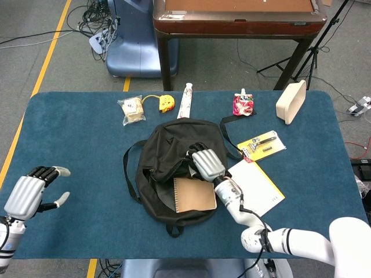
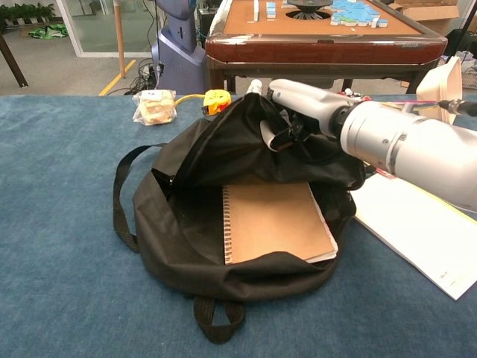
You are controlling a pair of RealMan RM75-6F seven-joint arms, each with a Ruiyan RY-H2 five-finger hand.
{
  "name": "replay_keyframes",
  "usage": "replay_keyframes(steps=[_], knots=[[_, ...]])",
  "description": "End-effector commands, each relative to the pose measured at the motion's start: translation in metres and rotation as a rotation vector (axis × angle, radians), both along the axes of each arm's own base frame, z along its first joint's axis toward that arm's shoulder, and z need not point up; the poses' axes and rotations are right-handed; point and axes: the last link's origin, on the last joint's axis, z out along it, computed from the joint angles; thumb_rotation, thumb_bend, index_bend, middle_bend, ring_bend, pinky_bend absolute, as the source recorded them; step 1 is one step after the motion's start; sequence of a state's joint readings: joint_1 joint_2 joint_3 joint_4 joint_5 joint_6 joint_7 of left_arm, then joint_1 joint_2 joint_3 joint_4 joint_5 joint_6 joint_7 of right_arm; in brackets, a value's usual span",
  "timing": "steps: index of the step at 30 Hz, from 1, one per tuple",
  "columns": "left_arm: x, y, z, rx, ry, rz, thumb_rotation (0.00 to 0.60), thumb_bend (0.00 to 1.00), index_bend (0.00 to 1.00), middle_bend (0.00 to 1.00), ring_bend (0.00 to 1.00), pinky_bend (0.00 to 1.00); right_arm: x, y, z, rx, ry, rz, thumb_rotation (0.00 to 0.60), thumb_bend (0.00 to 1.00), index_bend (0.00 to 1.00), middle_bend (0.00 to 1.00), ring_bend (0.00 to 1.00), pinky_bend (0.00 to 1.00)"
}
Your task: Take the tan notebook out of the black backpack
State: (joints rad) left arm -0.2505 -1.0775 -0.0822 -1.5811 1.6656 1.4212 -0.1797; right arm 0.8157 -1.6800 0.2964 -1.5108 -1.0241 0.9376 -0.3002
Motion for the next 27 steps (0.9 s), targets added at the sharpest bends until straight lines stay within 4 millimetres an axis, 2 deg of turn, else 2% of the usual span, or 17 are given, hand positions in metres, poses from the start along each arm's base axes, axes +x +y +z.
replay_keyframes(steps=[1,10,16,25,27], knots=[[0.022,0.012,-0.013,-0.125,-0.071,-0.146,0.600,0.25,0.44,0.48,0.45,0.40,0.006,-0.004,0.000,-0.026,-0.027,-0.017,0.600,0.82,0.74,0.44,0.17,0.14],[0.063,0.035,-0.050,-0.312,-0.114,-0.389,0.600,0.25,0.47,0.50,0.47,0.44,0.017,-0.014,0.000,-0.074,-0.054,-0.067,0.600,0.82,0.74,0.41,0.17,0.14],[0.086,0.051,-0.088,-0.417,-0.071,-0.537,0.600,0.25,0.47,0.50,0.47,0.44,0.022,-0.018,0.001,-0.082,-0.071,-0.088,0.600,0.82,0.74,0.40,0.17,0.14],[0.101,0.077,-0.139,-0.478,0.038,-0.642,0.600,0.25,0.46,0.50,0.45,0.44,0.027,-0.020,0.003,-0.083,-0.093,-0.092,0.600,0.82,0.74,0.38,0.17,0.14],[0.101,0.081,-0.148,-0.492,0.062,-0.647,0.600,0.25,0.43,0.47,0.43,0.43,0.027,-0.020,0.003,-0.080,-0.101,-0.097,0.600,0.82,0.74,0.38,0.17,0.14]])
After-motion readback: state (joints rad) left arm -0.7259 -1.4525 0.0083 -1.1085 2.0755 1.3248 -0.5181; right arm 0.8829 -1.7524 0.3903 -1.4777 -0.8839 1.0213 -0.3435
